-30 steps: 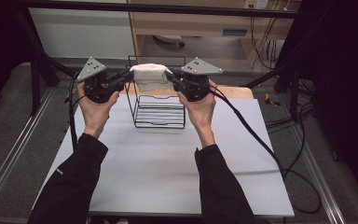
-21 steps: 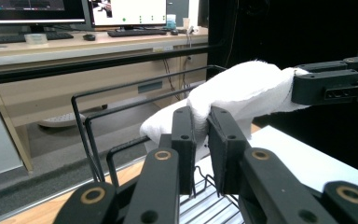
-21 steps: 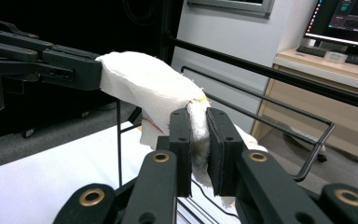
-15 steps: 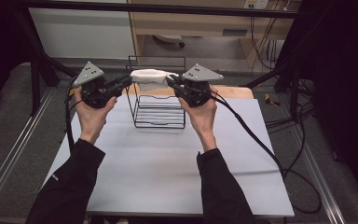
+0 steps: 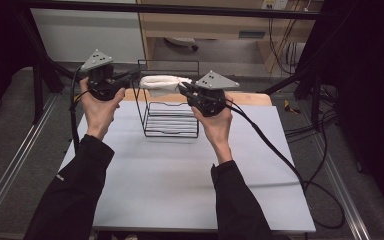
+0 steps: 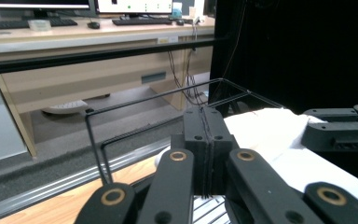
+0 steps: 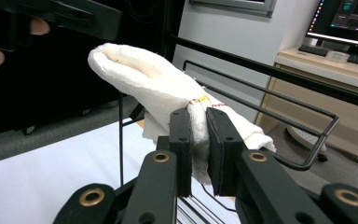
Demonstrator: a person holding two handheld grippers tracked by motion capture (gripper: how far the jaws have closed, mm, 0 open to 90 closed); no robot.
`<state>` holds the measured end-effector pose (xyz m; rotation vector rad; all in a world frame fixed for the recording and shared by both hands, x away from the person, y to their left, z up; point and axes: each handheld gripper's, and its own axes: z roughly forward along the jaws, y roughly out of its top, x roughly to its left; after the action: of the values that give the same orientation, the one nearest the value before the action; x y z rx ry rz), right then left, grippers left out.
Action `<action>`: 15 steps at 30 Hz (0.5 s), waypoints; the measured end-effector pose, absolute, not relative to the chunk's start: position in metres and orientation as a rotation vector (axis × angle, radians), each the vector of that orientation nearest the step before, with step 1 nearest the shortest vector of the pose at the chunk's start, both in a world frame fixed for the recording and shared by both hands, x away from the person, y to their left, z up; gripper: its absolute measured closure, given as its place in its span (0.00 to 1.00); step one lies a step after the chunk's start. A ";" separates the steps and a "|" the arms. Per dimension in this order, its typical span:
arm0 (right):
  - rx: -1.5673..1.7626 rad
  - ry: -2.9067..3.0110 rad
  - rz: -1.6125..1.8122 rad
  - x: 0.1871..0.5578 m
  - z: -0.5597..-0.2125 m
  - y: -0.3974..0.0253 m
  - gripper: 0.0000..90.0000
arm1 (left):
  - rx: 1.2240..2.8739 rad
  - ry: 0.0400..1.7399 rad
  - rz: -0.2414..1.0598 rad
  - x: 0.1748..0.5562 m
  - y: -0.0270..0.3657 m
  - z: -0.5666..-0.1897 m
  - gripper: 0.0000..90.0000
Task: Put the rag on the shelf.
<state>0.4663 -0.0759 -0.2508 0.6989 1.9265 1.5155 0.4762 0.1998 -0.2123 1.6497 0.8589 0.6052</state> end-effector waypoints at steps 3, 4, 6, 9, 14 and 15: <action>0.695 1.930 1.513 0.466 -0.252 -0.077 0.90 | 1.670 0.856 0.584 0.478 0.194 -0.215 1.00; 0.691 1.931 1.509 0.466 -0.252 -0.077 0.90 | 1.676 0.852 0.578 0.478 0.192 -0.216 1.00; 0.688 1.932 1.505 0.465 -0.252 -0.077 0.90 | 1.692 0.846 0.572 0.477 0.190 -0.220 1.00; 0.688 1.936 1.502 0.465 -0.252 -0.077 0.90 | 1.703 0.841 0.557 0.475 0.190 -0.225 1.00; 0.673 1.954 1.482 0.464 -0.253 -0.076 0.89 | 1.709 0.838 0.541 0.473 0.191 -0.232 1.00; 0.671 1.954 1.480 0.464 -0.253 -0.076 0.89 | 1.711 0.838 0.541 0.473 0.191 -0.233 1.00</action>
<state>0.4638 -0.0764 -0.2533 0.6710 1.9542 1.4804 0.4728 0.1914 -0.2333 1.7110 0.8378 0.5405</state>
